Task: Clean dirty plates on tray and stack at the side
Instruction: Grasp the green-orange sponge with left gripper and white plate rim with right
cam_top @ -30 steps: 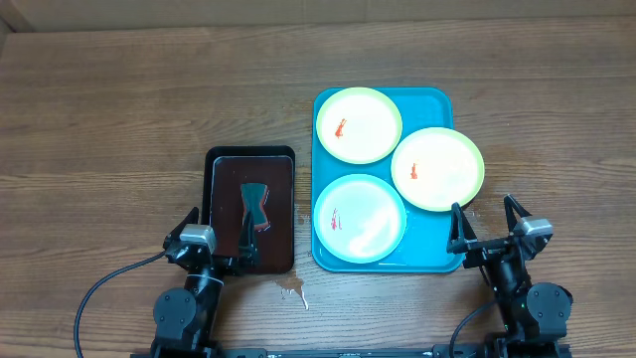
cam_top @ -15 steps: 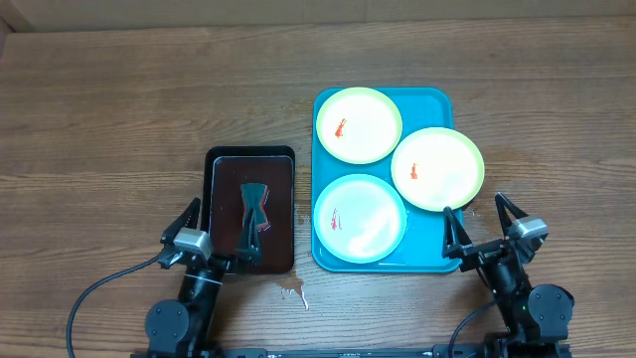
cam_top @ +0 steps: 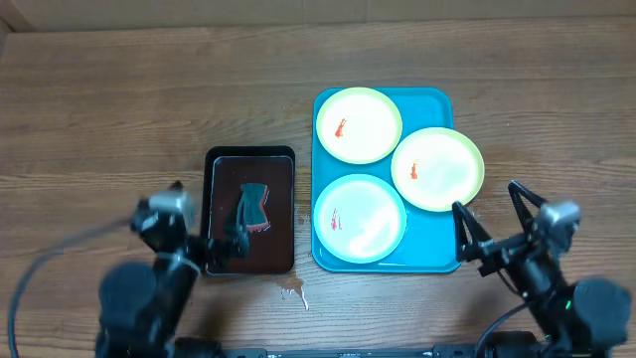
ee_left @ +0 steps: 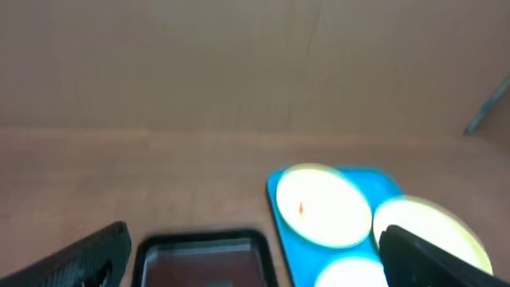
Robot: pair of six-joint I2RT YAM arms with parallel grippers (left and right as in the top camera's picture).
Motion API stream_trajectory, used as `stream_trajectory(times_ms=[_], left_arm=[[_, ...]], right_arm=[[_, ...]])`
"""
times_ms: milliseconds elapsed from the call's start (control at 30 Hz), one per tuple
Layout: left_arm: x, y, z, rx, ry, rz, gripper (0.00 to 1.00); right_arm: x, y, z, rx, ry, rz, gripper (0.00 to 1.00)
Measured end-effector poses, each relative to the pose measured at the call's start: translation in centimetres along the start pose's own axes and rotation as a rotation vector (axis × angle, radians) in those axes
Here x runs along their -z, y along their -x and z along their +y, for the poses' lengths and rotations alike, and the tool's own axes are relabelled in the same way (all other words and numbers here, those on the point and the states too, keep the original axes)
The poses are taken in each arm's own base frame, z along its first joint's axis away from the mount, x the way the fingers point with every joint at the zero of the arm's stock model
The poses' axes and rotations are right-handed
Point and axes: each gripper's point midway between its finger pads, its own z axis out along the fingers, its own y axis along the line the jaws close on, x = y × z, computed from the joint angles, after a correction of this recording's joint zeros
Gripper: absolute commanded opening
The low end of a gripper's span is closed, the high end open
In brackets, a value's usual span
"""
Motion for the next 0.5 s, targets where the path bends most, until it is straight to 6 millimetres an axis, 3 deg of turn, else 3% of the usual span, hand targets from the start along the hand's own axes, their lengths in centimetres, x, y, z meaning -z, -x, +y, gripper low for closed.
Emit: stream_trajectory(times_ms=[300,433,500], left_arm=[[-2.3,3.0,-0.5,0.043,0.053,0.378,1.0],[-3.3,2.1,-0.8,0.063,0.036,0.482,1.0],[-3.7,1.0,-1.3,0.08,0.006,0.537,1.0]], right_arm=[[-2.9,4.1,-0.2,-0.151,-0.065,0.359,1.0],[-5.2,4.2,-0.8,-0.194,-0.063,0.456,1.0],[-6.0,2.9,-0.8,-0.231,-0.044,0.524,1.0]])
